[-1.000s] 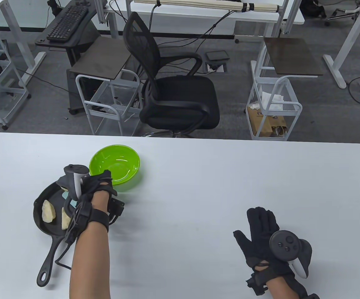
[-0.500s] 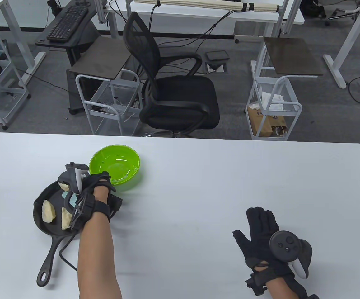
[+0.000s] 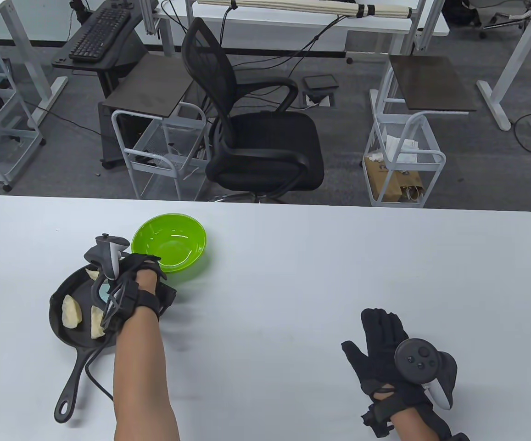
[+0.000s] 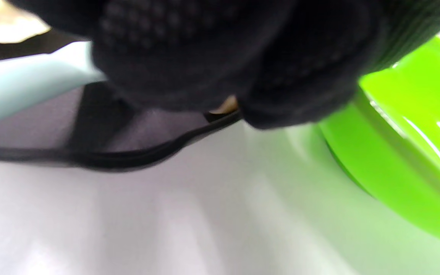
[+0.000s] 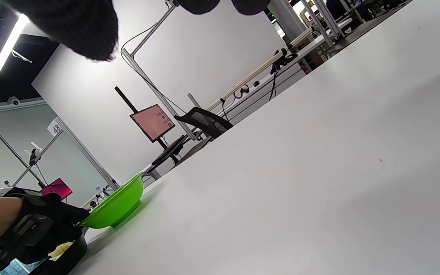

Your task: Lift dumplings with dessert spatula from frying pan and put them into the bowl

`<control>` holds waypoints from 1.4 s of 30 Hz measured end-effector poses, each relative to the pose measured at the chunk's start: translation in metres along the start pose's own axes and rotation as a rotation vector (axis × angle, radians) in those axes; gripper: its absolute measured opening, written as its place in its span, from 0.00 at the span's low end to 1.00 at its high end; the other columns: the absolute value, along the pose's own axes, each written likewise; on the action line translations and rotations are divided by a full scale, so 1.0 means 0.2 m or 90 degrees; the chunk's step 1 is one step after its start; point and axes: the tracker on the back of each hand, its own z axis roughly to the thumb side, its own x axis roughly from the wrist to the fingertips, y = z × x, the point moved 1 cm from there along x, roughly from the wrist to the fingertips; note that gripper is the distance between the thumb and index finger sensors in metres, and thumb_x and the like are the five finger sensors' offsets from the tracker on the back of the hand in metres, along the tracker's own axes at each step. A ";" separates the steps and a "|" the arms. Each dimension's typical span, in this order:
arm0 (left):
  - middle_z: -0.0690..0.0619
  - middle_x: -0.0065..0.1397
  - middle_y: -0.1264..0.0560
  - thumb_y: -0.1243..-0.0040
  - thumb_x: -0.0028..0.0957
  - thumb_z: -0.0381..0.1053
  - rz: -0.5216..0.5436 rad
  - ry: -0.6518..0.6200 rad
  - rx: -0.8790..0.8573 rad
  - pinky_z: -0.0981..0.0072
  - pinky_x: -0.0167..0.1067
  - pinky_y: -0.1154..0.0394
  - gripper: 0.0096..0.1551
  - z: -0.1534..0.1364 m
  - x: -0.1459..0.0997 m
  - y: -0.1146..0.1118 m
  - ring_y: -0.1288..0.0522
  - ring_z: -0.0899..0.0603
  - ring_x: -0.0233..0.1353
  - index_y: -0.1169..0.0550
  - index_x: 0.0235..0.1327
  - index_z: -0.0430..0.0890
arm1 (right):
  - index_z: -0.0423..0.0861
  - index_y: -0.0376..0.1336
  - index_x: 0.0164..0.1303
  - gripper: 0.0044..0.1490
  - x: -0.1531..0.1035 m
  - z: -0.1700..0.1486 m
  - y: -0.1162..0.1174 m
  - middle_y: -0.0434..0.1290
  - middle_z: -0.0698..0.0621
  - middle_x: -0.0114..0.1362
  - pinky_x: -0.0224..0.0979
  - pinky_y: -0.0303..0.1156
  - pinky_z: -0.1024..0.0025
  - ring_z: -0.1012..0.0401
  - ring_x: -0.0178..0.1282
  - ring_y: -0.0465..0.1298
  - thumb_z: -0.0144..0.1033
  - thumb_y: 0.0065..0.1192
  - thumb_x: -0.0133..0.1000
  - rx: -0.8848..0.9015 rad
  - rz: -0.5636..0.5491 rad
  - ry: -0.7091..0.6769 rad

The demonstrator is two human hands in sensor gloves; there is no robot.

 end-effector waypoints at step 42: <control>0.63 0.21 0.08 0.29 0.49 0.65 0.013 -0.293 -0.162 0.54 0.31 0.18 0.25 -0.09 -0.51 0.10 0.12 0.53 0.23 0.14 0.43 0.45 | 0.43 0.37 0.82 0.53 -0.01 -0.01 0.03 0.35 0.34 0.84 0.78 0.33 0.30 0.30 0.81 0.33 0.57 0.59 0.61 0.108 0.005 0.003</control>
